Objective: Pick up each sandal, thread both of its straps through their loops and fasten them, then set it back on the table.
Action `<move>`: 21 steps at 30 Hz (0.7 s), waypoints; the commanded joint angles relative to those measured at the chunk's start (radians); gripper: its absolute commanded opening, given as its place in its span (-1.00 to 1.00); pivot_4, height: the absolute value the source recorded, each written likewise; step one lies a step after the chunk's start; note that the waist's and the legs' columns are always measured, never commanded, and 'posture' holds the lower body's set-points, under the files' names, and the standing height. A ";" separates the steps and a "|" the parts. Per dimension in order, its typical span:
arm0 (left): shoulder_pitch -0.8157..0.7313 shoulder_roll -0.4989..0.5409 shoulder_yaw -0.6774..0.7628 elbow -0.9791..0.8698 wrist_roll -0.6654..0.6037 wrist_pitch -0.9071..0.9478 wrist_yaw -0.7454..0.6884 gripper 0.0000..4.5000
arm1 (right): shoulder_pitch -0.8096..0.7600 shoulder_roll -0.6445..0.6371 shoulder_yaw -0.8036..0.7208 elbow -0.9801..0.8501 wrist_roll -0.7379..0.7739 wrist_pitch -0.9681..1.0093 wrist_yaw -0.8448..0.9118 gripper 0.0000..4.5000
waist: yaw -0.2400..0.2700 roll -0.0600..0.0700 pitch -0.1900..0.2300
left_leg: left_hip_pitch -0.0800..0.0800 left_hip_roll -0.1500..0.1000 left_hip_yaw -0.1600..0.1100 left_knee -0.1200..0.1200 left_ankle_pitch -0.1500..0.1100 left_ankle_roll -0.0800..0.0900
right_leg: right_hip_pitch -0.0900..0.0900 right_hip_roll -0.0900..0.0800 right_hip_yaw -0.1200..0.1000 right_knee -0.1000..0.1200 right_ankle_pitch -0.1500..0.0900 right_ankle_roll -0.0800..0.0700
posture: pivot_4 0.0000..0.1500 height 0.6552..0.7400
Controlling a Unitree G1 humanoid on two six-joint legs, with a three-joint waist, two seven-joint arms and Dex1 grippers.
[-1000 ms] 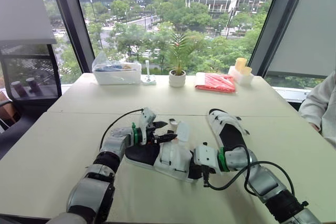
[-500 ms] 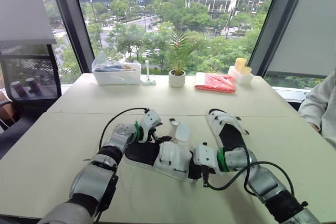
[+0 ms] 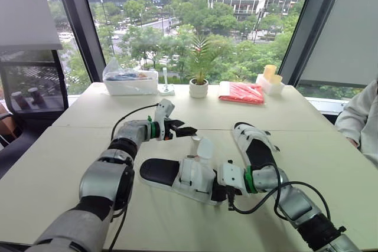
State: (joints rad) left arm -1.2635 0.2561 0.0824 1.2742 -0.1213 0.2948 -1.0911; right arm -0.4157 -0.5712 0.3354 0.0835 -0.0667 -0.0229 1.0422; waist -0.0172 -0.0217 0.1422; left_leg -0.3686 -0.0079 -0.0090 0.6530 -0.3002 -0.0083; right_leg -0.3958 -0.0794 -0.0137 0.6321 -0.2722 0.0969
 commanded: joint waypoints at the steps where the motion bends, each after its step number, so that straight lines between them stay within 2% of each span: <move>1: -0.014 -0.012 -0.010 -0.017 -0.001 0.095 -0.064 0.97 | 0.047 -0.001 0.096 0.090 -0.073 0.038 0.027 -1.00 | 0.000 0.000 0.000 | 0.000 0.000 0.000 0.000 0.000 0.000 | 0.000 0.000 0.000 0.000 0.000 0.000 | 1.00 0.94; 6: 0.006 -0.053 -0.038 -0.024 0.018 0.162 -0.087 0.97 | 0.050 0.002 0.097 0.089 -0.074 0.041 0.023 -1.00 | 0.000 0.000 0.000 | 0.000 0.000 0.000 0.000 0.000 0.000 | 0.000 0.000 0.000 0.000 0.000 0.000 | 1.00 0.94; 10: 0.006 -0.101 -0.041 -0.010 0.027 0.174 -0.048 0.97 | 0.059 0.002 0.096 0.079 -0.074 0.047 0.019 -1.00 | -0.001 0.000 0.000 | 0.000 0.000 0.000 0.000 0.000 0.000 | 0.000 0.000 0.000 0.000 0.000 0.000 | 1.00 0.94; 14: -0.011 -0.149 -0.012 0.009 0.012 0.192 0.021 0.97 | 0.065 0.000 0.095 0.072 -0.074 0.051 0.016 -1.00 | 0.000 0.000 0.000 | 0.000 0.001 0.000 0.000 0.000 0.000 | 0.000 0.000 0.000 0.000 0.000 0.000 | 1.00 0.94; 21: -0.044 -0.200 0.124 0.038 -0.066 0.196 0.231 0.97 | 0.076 -0.005 0.092 0.050 -0.073 0.065 0.008 -1.00 | 0.000 0.000 0.000 | 0.000 0.002 0.000 0.000 0.000 0.000 | 0.000 0.000 0.000 0.000 0.000 0.000 | 1.00 0.94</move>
State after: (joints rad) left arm -1.2736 0.0588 0.1708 1.3166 -0.1539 0.4945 -0.8938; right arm -0.4066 -0.5693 0.3360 0.0733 -0.0682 -0.0153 1.0274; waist -0.0176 -0.0218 0.1422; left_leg -0.3682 -0.0057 -0.0093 0.6533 -0.3001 -0.0085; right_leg -0.3957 -0.0796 -0.0134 0.6326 -0.2721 0.0971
